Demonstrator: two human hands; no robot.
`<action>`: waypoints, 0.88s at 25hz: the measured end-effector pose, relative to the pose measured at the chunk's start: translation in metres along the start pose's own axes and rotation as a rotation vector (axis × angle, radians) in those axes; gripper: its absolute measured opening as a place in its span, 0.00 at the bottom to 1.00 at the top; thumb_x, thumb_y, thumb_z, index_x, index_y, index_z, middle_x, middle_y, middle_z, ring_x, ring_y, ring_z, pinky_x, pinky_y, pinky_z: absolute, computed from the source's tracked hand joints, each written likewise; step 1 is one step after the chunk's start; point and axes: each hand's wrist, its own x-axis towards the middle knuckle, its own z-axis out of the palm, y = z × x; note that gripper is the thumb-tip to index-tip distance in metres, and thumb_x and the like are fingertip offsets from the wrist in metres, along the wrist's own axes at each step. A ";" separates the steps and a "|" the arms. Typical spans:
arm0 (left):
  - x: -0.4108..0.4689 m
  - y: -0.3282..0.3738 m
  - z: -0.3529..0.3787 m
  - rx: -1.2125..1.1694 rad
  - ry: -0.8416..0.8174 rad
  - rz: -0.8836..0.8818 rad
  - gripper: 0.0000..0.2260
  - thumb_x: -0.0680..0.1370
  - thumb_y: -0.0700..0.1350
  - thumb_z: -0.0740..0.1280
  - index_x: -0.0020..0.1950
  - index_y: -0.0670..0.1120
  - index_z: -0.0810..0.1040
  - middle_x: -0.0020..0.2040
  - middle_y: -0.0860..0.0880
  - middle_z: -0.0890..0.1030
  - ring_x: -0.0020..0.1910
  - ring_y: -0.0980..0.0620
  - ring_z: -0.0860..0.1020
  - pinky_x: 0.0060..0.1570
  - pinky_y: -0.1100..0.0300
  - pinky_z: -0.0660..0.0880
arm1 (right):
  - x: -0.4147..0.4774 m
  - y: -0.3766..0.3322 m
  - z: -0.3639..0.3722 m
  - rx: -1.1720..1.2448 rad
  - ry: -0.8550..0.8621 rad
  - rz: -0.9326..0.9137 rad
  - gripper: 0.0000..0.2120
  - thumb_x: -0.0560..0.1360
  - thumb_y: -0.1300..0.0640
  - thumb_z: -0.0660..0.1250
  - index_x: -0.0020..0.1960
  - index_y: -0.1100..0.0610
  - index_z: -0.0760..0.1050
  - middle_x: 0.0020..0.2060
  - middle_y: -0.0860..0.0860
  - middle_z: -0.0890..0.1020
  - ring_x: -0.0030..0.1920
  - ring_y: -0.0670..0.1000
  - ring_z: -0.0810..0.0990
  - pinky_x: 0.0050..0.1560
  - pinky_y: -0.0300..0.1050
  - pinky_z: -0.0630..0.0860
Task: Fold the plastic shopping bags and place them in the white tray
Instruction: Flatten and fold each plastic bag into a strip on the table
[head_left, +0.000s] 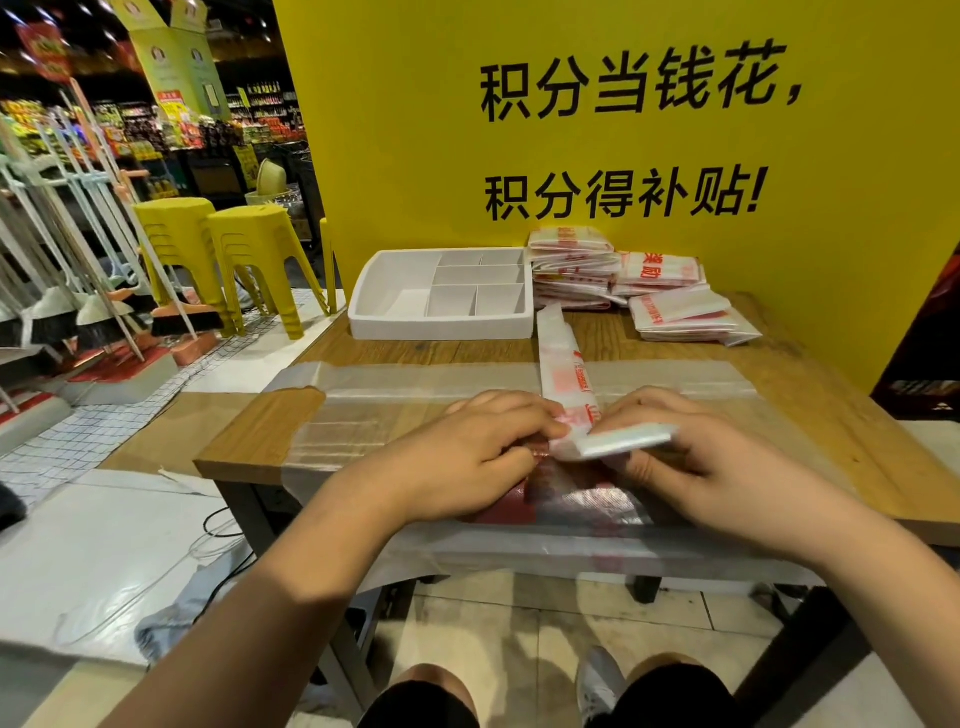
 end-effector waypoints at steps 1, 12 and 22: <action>0.000 0.000 -0.001 -0.017 -0.010 -0.009 0.24 0.75 0.58 0.52 0.67 0.54 0.75 0.72 0.59 0.69 0.73 0.59 0.63 0.74 0.50 0.60 | 0.003 -0.001 0.000 -0.009 0.010 0.039 0.10 0.75 0.42 0.61 0.55 0.39 0.77 0.51 0.32 0.77 0.55 0.35 0.76 0.53 0.31 0.71; 0.016 0.014 0.009 -0.277 0.335 -0.248 0.07 0.79 0.56 0.68 0.53 0.54 0.78 0.48 0.57 0.78 0.48 0.61 0.77 0.48 0.63 0.74 | 0.040 -0.005 0.015 -0.094 0.094 0.354 0.25 0.79 0.44 0.65 0.72 0.49 0.64 0.41 0.45 0.81 0.44 0.47 0.79 0.44 0.46 0.75; 0.024 0.017 0.016 0.007 0.234 -0.226 0.20 0.82 0.53 0.61 0.72 0.48 0.71 0.76 0.50 0.64 0.75 0.51 0.59 0.75 0.51 0.60 | 0.044 -0.029 0.030 -0.656 0.052 0.433 0.19 0.80 0.45 0.54 0.65 0.54 0.72 0.60 0.55 0.75 0.61 0.57 0.73 0.56 0.52 0.72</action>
